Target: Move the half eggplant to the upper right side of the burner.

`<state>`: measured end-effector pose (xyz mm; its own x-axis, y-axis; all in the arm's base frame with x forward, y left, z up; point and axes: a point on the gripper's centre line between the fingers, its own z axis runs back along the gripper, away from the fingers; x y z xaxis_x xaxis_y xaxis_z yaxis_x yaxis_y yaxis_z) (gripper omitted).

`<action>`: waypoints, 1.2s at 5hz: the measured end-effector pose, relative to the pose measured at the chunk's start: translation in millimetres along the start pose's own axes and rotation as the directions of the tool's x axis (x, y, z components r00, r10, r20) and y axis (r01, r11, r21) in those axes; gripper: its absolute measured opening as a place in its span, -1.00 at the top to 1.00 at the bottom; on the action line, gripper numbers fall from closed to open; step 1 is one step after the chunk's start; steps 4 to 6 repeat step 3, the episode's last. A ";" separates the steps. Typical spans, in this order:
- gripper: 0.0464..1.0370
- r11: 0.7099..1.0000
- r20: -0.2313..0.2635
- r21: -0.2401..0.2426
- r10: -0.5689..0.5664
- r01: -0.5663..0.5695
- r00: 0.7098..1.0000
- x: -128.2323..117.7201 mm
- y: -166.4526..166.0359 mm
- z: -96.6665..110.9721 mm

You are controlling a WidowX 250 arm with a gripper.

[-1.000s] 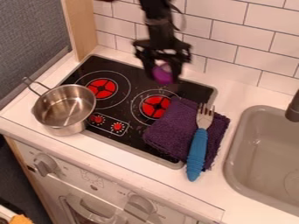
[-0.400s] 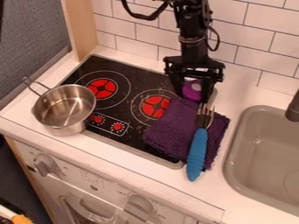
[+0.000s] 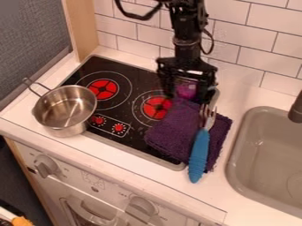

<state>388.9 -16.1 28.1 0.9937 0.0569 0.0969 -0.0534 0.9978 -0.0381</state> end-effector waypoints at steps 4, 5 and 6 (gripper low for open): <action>-0.93 0.993 0.043 0.112 -0.045 0.040 0.998 -15.1 -10.8 34.1; -0.93 0.993 0.043 0.112 -0.045 0.040 0.998 -15.1 -10.8 34.1; -0.93 0.993 0.043 0.112 -0.045 0.040 0.998 -15.1 -10.8 34.1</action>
